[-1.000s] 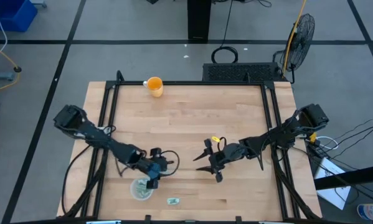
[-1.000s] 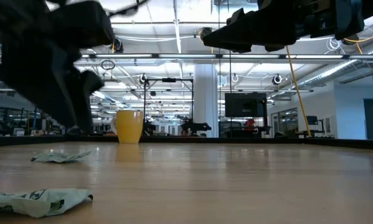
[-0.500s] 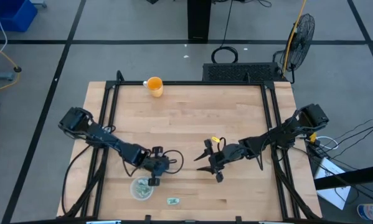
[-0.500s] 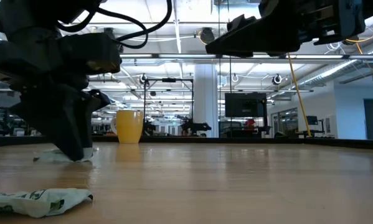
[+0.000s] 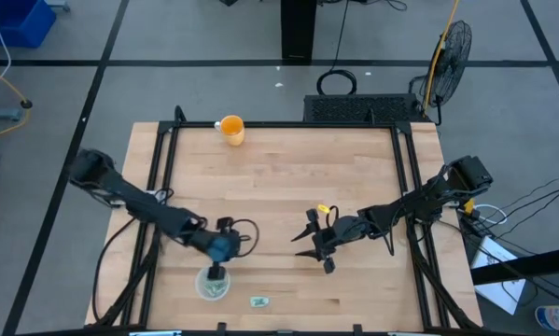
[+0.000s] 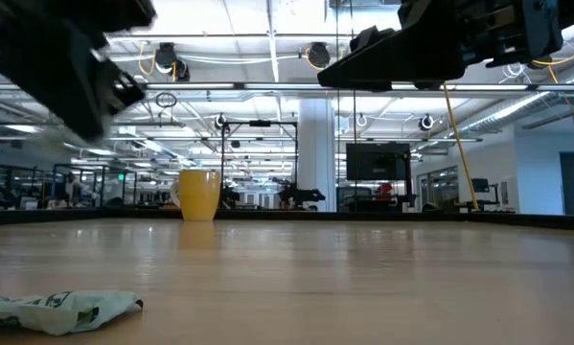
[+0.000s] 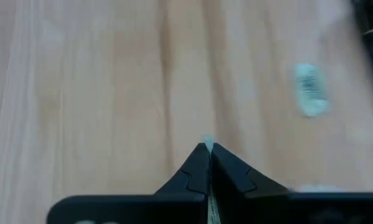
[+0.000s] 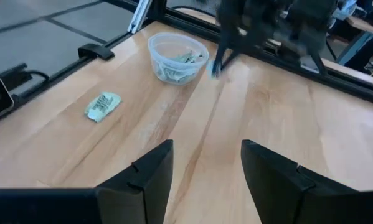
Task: Pick and place Stevia / Truvia into bins
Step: Put the stevia packet into the transparent container
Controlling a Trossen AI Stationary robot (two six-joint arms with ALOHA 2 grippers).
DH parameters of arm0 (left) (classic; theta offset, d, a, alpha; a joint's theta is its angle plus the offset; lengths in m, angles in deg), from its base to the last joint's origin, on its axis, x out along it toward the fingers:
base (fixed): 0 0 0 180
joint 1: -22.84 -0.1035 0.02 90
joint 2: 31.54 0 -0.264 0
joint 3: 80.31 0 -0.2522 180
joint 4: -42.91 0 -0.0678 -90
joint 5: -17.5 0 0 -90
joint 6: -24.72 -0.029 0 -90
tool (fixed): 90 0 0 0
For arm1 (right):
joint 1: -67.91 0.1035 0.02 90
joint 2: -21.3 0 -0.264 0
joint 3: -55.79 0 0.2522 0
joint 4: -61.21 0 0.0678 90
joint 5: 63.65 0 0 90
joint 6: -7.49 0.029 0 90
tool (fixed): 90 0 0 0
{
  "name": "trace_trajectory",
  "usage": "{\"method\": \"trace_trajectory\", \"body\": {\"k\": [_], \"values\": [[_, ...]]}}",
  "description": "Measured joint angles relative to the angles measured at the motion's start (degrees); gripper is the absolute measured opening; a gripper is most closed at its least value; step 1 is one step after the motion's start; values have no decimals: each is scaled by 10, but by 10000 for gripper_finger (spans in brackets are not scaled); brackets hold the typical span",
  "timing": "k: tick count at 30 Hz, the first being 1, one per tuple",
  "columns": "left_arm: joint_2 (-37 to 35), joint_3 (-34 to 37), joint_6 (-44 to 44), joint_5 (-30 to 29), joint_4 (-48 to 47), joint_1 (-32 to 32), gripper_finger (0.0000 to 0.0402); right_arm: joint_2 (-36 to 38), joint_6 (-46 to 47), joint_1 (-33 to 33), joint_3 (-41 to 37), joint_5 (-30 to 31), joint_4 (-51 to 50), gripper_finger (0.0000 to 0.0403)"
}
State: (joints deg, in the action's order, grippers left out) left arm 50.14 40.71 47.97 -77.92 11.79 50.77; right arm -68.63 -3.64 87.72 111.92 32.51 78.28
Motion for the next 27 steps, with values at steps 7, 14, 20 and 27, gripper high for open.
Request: {"method": "trace_trajectory", "body": {"k": [7,14,20,27], "values": [[-72,0,141,-19,-25,120,24,0,25,0,0,-2,-7,183],[-33,0,291,-91,-34,215,12,0,17,0,0,-2,7,183],[3,0,379,-112,-47,222,40,-10,16,3,0,-2,37,183],[9,0,336,-112,-35,211,103,-120,9,23,48,-67,150,183]]}}
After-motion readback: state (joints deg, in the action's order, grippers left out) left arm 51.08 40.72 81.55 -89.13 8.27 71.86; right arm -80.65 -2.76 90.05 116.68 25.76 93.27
